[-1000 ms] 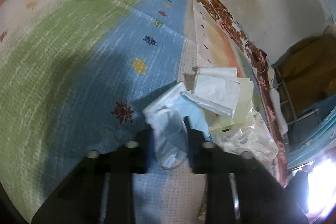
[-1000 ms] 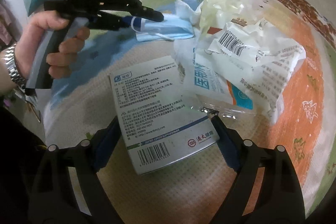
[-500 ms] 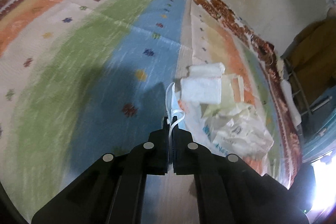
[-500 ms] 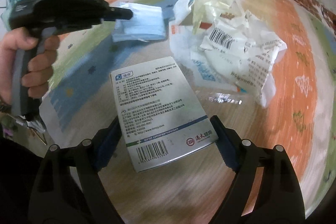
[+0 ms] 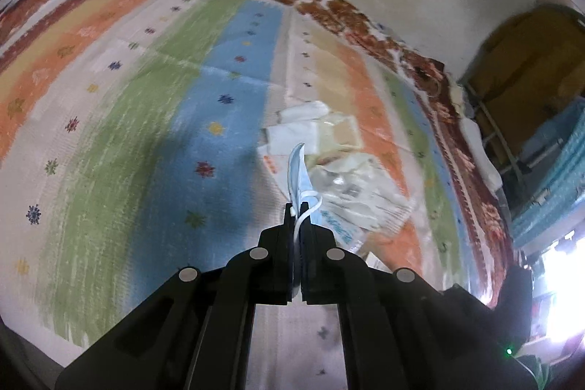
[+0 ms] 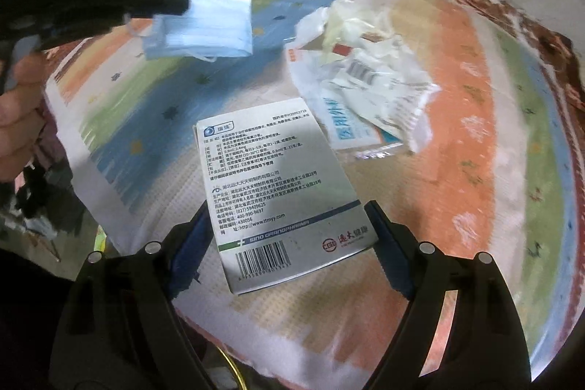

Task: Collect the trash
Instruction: 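Lift mask and medicine box and carry both over the bin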

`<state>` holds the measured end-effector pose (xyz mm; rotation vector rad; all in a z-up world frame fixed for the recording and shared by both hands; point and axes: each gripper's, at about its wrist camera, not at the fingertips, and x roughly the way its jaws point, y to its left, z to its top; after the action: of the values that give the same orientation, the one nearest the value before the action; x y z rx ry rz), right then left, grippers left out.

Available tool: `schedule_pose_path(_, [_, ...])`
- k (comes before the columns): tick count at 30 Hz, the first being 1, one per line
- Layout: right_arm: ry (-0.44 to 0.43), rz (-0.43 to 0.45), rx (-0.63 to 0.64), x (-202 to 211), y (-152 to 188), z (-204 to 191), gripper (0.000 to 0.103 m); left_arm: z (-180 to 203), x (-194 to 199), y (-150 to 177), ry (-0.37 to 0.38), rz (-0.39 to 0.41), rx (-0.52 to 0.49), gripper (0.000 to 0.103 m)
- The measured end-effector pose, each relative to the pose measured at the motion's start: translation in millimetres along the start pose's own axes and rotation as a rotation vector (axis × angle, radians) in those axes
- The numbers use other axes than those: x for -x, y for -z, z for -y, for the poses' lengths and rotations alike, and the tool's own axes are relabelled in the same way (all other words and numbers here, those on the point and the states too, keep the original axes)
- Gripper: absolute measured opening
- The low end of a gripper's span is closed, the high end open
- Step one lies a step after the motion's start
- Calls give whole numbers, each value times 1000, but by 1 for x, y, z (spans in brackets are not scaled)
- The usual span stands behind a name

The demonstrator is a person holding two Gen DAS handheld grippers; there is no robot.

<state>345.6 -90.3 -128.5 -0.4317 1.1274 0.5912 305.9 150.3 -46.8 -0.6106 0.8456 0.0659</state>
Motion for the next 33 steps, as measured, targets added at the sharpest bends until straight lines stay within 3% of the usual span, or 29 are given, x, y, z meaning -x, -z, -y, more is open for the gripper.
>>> schedule_pose_path(11, [48,32,-93,48,15,-3,76,22,40,19,38,-2,-34,1])
schedule_pose_path(16, [74,71,-105,79,23,-12,76,41,76,32,102,90,-87,1])
schedule_pose_path(33, [103,175,-248,150,58,-24,76,57,126,74,107,115,-152,1])
